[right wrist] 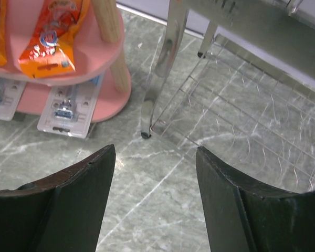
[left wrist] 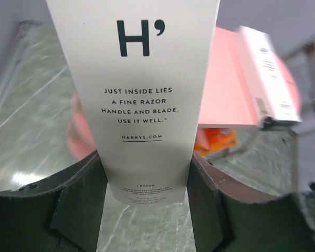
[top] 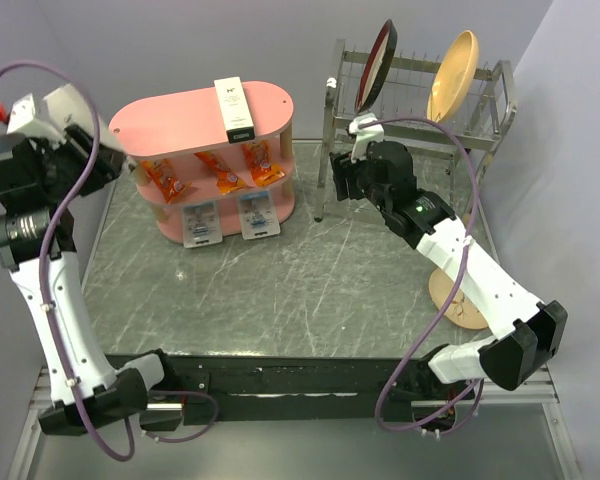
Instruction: Place and organize the shaving razors onto the shelf
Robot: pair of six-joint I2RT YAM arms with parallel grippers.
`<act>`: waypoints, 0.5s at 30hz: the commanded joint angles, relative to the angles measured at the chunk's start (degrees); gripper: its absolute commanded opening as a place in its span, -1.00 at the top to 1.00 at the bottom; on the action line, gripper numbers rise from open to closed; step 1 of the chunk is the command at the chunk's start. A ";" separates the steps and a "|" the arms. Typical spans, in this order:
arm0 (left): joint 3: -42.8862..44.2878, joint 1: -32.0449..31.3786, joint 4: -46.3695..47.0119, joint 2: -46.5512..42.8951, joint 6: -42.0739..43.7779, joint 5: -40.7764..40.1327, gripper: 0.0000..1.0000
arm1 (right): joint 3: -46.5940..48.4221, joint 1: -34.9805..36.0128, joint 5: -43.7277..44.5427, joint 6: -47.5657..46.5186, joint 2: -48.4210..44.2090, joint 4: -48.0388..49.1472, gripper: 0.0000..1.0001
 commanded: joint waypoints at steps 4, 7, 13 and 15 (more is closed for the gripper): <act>8.85 -8.39 6.62 8.05 5.07 6.68 0.05 | -1.30 -0.30 0.04 0.39 -3.03 2.89 -0.40; 15.00 -10.06 4.78 13.14 7.36 6.14 0.04 | -1.65 -0.30 0.22 0.39 -3.20 3.24 -0.40; 21.69 -13.67 3.98 18.34 7.89 4.65 0.05 | -2.27 -0.39 0.31 0.66 -3.64 3.51 -0.40; 23.01 -14.55 3.46 18.70 8.50 3.77 0.06 | -2.45 -0.39 0.57 0.57 -3.82 3.51 -0.40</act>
